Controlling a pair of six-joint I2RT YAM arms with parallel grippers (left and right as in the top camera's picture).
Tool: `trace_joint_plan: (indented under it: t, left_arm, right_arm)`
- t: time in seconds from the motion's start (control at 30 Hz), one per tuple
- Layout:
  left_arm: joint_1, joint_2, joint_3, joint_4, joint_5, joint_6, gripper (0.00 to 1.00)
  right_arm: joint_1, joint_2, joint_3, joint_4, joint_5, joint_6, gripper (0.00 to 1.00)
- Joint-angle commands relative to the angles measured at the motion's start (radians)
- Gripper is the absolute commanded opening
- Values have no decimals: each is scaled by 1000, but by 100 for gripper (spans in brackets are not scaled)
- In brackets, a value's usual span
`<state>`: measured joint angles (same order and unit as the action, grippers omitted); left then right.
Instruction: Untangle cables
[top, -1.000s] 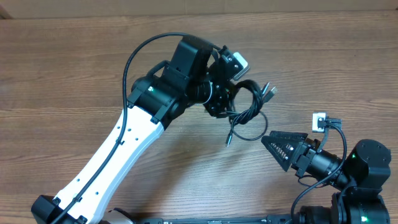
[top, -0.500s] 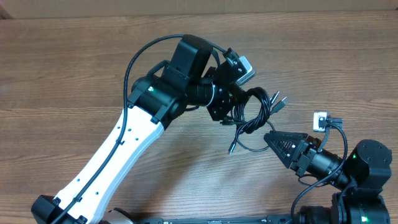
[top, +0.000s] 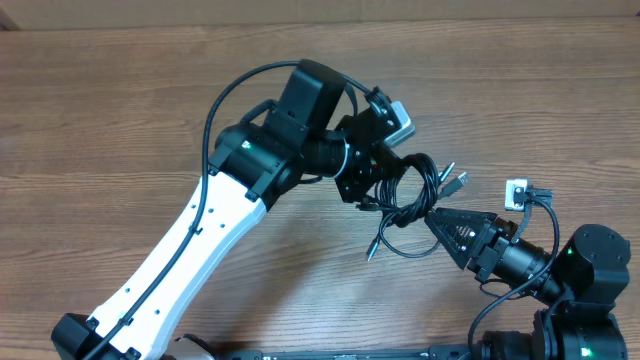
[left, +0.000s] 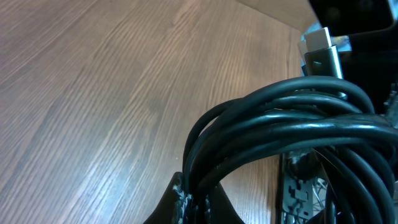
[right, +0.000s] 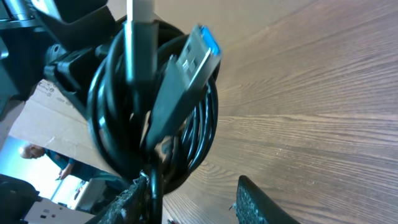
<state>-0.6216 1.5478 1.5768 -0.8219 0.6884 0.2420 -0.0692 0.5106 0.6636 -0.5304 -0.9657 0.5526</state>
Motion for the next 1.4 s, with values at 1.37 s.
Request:
trace_joint_plan:
  t: [1.37]
  left_arm:
    - [-40,-24,3,123,-97,-258,4]
  right_arm:
    - [8,0,24,-25,225,282,4]
